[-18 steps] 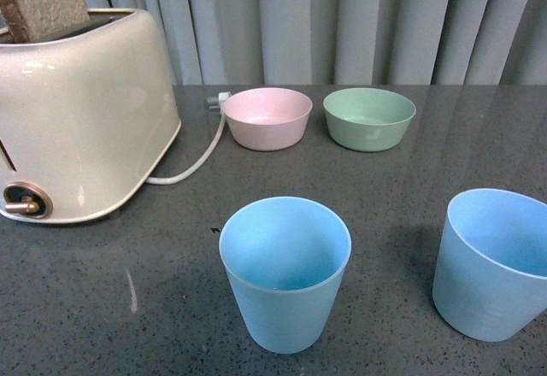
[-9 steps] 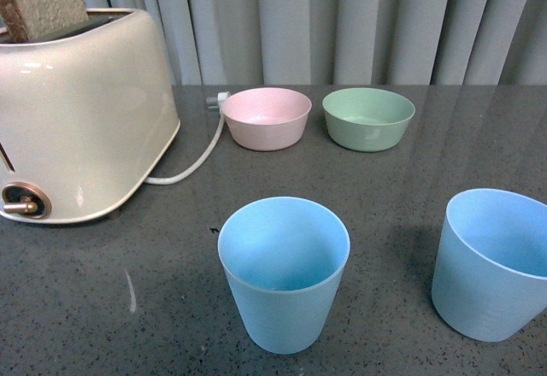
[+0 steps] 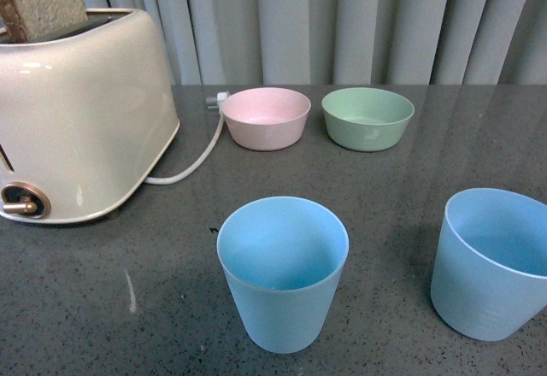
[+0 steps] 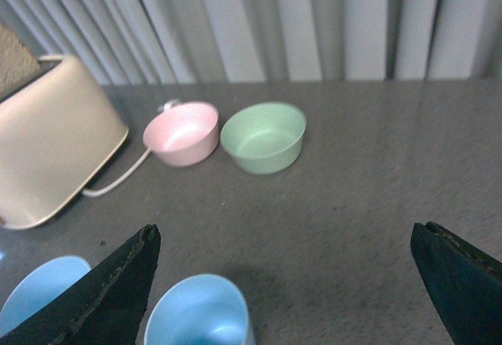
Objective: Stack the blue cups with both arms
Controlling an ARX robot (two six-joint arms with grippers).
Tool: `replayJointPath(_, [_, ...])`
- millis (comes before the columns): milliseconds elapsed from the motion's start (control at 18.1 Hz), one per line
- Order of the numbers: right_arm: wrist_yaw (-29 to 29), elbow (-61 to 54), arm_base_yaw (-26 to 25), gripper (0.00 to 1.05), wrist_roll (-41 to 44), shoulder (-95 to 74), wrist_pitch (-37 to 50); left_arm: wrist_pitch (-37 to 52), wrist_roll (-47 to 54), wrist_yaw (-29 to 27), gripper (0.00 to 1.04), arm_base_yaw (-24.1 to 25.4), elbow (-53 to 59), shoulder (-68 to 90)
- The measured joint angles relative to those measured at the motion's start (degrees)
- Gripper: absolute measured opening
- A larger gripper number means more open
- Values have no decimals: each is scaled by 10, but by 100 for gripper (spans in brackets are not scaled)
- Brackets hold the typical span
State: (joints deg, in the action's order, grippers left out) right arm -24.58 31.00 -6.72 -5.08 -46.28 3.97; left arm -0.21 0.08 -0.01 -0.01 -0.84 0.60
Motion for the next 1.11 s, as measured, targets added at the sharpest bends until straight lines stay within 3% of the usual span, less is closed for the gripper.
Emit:
replayJointPath(222, [-9,28,73,98,1,-148,-104,0,0,0,98,0,0,0])
replayJointPath(499, [3,27,129,98,-36,-196,-87,0,0,0,98,0,0,0])
replayJointPath(831, [104,33,139,98,-43,-257,-47,0,0,0,98,0,0,0])
replayJointPath(1108, [121,33,147,97,-43,-281,-42,0,0,0,98,0,0,0])
